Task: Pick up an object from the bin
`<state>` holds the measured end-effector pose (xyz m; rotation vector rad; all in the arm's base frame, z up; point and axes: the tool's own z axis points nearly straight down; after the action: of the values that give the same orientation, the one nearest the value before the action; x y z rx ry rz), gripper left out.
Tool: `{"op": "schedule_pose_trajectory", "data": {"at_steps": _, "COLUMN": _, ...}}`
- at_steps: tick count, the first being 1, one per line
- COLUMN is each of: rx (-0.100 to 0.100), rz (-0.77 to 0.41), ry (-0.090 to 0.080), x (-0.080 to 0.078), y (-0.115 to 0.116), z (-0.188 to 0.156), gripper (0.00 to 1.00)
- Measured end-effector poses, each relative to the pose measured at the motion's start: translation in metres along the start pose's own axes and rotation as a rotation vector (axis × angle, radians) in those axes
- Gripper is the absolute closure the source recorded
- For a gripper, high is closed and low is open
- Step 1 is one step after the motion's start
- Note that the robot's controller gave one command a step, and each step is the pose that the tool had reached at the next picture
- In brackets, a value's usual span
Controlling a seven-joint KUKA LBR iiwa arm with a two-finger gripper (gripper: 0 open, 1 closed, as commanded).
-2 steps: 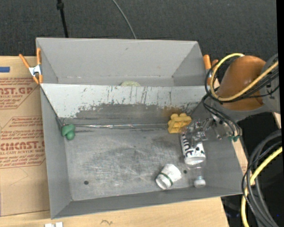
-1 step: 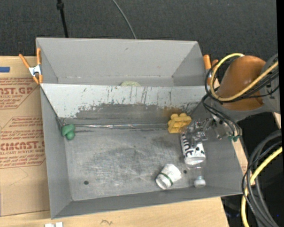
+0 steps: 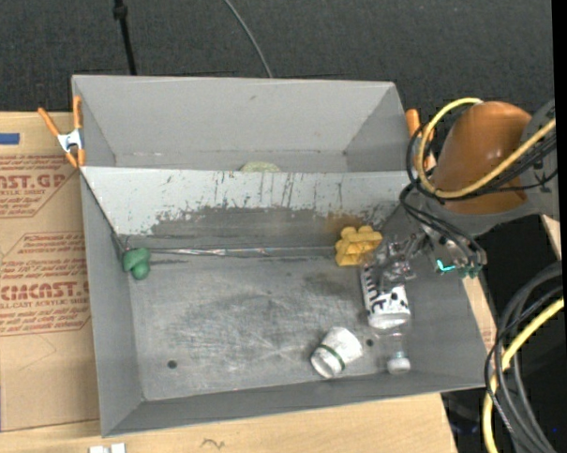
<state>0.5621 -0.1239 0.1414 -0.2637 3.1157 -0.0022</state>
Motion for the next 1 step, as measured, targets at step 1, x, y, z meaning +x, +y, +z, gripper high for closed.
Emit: {"op": "schedule_pose_trajectory", "data": {"at_steps": 1, "rx": -0.002, "rz": -0.066, "ry": 0.007, "x": -0.0073, "y": 0.0140, "z": -0.0247, "gripper": 0.00}}
